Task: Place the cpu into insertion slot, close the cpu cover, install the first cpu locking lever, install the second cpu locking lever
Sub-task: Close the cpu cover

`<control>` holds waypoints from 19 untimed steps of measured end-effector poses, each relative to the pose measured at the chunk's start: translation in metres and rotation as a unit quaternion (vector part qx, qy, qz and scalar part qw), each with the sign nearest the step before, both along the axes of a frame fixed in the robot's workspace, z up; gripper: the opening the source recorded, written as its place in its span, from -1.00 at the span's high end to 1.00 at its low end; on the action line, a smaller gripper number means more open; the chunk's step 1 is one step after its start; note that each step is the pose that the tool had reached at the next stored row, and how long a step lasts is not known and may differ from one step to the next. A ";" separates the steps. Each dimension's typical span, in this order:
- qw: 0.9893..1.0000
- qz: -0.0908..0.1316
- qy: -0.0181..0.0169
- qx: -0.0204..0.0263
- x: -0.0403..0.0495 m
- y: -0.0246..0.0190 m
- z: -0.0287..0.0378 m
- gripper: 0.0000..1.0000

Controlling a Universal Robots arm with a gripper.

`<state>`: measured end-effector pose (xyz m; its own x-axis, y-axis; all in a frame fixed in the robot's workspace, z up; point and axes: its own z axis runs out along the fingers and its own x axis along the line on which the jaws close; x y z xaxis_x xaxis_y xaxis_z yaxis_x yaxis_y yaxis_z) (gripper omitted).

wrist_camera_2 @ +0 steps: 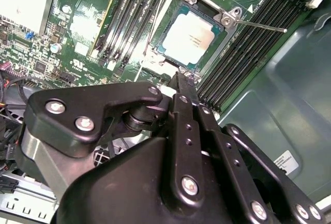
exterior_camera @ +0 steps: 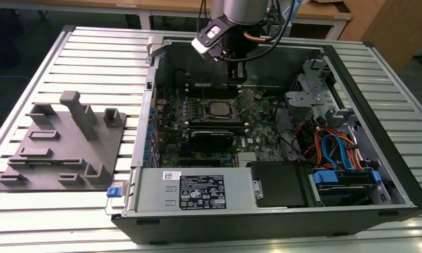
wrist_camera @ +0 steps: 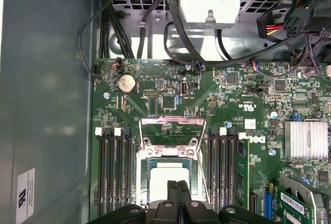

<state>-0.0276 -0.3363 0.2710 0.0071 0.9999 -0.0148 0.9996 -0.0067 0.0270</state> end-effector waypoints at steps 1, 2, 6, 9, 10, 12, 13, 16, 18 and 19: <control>1.000 0.000 0.000 0.000 0.0000 0.0000 0.0000 0.80; 1.000 0.000 0.000 0.000 0.0000 0.0000 0.0000 0.80; 1.000 0.000 0.000 0.000 0.0001 0.0000 0.0000 0.80; 1.000 0.000 0.000 0.000 0.0008 0.0000 0.0000 0.80; 1.000 0.000 0.000 0.000 0.0012 0.0000 0.0000 0.80; 1.000 0.000 0.000 0.000 0.0022 0.0000 0.0000 0.80; 1.000 0.000 0.000 0.000 0.0029 0.0000 0.0000 0.80; 1.000 0.000 0.000 0.000 0.0039 0.0000 0.0000 0.80; 1.000 0.000 0.000 0.000 0.0040 0.0000 0.0000 0.80; 1.000 0.000 0.000 0.000 0.0040 0.0000 0.0000 0.80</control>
<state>-0.0236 -0.3363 0.2710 0.0071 0.9999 -0.0148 0.9996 -0.0067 0.0270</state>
